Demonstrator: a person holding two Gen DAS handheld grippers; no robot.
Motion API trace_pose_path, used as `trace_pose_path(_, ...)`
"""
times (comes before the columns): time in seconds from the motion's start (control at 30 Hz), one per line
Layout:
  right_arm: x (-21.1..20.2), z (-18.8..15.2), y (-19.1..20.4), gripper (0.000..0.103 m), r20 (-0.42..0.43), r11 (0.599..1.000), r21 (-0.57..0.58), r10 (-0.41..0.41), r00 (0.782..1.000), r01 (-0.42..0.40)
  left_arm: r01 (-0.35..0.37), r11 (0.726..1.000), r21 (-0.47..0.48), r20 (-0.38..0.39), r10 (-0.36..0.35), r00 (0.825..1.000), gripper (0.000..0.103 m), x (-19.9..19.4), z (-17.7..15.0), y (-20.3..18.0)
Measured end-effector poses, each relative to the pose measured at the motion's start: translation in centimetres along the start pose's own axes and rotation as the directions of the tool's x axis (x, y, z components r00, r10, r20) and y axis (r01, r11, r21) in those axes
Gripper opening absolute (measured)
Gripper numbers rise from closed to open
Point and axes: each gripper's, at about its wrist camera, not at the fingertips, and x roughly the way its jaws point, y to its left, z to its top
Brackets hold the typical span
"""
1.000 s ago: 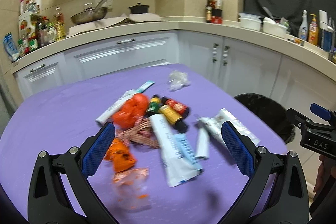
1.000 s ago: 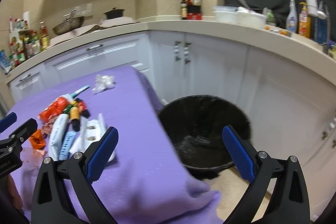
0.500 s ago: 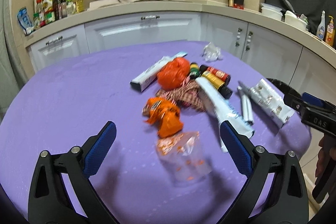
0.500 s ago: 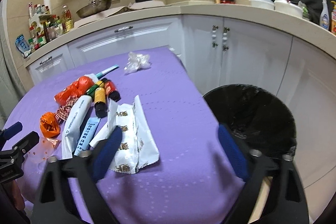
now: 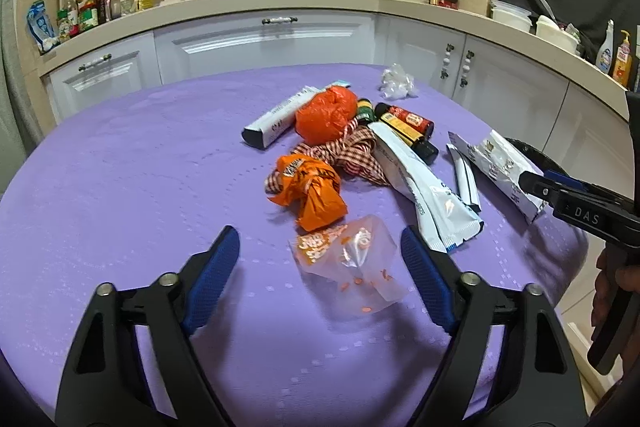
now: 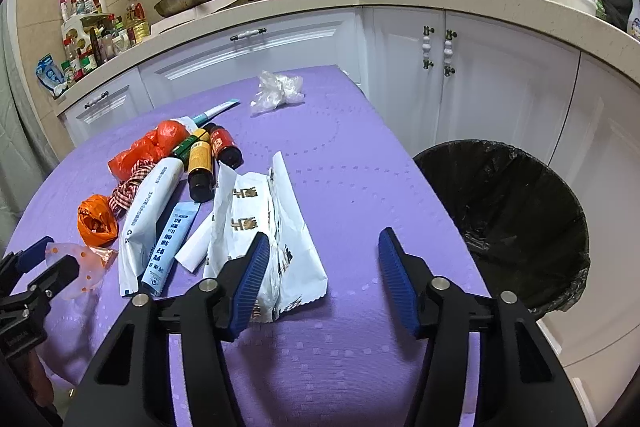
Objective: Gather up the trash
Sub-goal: 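Grasp the clear plastic wrapper with the left tool while the right tool grasps the white paper packet, then carry both held wrappers over the black bin and open both tools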
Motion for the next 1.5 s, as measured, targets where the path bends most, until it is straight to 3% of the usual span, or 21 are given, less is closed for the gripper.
trace_pose_path(0.13,0.2,-0.2,0.0,0.042,-0.013,1.0,0.002,0.015,1.0,-0.015,0.003,1.0,0.002,-0.015,-0.003,1.0,0.058,0.6,-0.3,-0.1)
trace_pose_path(0.27,0.4,-0.3,0.2,0.028,-0.026,0.999,-0.001,0.035,0.999,-0.035,0.011,1.0,-0.001,-0.013,-0.011,1.0,0.035,0.5,-0.3,0.0)
trace_pose_path(0.5,0.2,-0.4,0.7,0.018,-0.021,0.998,-0.013,0.059,0.998,-0.059,0.033,0.999,-0.008,-0.015,-0.033,0.999,0.015,0.4,-0.5,0.1)
trace_pose_path(0.87,-0.4,-0.3,0.9,0.01,-0.005,0.998,-0.022,0.06,0.998,-0.06,0.037,0.999,-0.004,-0.013,-0.037,0.999,0.013,0.3,-0.5,0.0)
trace_pose_path(1.5,-2.0,0.1,0.3,0.006,0.034,0.999,-0.018,0.047,0.998,-0.047,0.035,0.999,0.01,0.019,-0.035,0.999,0.012,-1.2,0.0,-0.4)
